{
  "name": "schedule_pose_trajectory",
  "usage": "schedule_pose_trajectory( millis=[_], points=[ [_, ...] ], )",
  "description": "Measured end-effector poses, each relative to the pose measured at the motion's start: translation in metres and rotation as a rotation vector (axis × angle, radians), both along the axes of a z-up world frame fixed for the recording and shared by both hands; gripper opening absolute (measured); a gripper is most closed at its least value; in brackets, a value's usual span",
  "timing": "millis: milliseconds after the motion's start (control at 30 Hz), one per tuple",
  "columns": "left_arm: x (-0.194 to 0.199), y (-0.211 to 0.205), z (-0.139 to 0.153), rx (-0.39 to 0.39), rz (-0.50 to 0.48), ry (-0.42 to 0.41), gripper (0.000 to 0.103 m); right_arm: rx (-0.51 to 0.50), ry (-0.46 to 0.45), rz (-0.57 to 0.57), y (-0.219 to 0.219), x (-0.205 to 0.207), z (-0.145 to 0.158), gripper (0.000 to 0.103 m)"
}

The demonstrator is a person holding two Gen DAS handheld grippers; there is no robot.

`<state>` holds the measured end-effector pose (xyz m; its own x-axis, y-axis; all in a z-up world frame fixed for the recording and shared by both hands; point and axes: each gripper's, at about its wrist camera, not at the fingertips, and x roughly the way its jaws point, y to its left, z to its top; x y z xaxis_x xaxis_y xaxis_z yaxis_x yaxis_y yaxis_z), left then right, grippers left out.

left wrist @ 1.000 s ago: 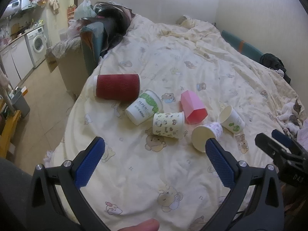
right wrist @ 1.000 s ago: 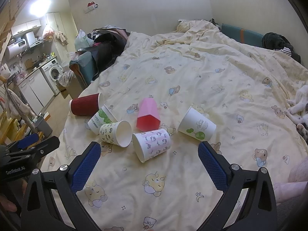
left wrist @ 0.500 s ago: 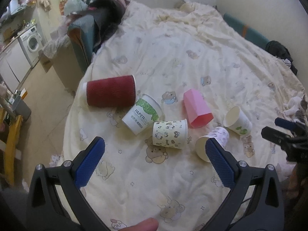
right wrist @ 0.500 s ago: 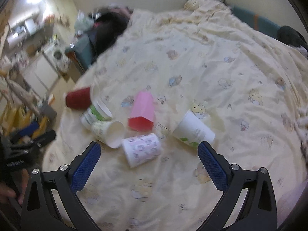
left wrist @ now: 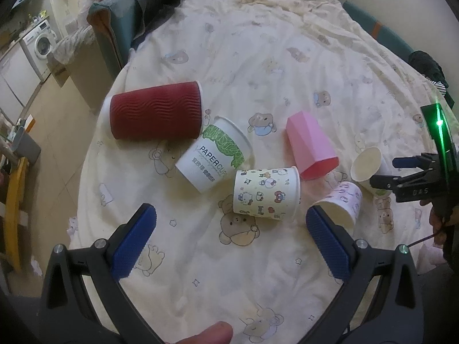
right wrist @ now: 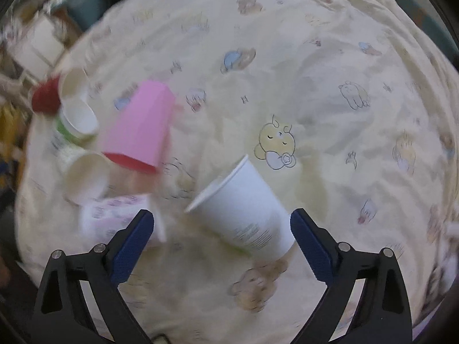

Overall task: Flip cup upside down
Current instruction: 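Close the right gripper around the white Green World cup lying sideways, then lift the cup upright with the right gripper, set it down, open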

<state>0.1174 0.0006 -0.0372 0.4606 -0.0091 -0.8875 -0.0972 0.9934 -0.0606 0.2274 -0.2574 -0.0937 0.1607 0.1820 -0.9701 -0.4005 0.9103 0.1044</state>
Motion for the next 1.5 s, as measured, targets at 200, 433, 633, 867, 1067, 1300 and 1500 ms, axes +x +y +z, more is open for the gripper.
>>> schedule_pose_trajectory(
  millis=[200,433,633,867,1067,1300,1500],
  points=[
    [0.004,0.004,-0.007,-0.011,0.013,0.021,0.103,-0.116,0.020,0.134,0.007,0.009,-0.025,0.098],
    [0.003,0.006,-0.005,0.014,0.014,0.005,0.103,-0.164,0.022,0.187,0.009,0.010,-0.038,0.075],
    [0.002,0.005,-0.002,0.012,0.008,-0.008,0.103,-0.098,0.026,0.107,-0.012,0.005,-0.024,0.067],
    [-0.008,0.004,0.012,0.012,0.014,-0.046,0.103,0.084,0.010,-0.023,-0.038,-0.027,0.024,0.067],
    [-0.025,0.002,0.022,-0.017,-0.004,-0.051,0.103,0.227,0.018,-0.057,-0.011,-0.064,0.053,0.067],
    [-0.060,0.007,0.029,0.015,-0.012,-0.063,0.103,0.388,0.124,-0.074,0.040,-0.111,0.039,0.067],
    [-0.087,0.020,0.022,0.011,0.033,-0.047,0.103,0.467,0.175,-0.119,0.059,-0.138,0.024,0.067]
  ],
)
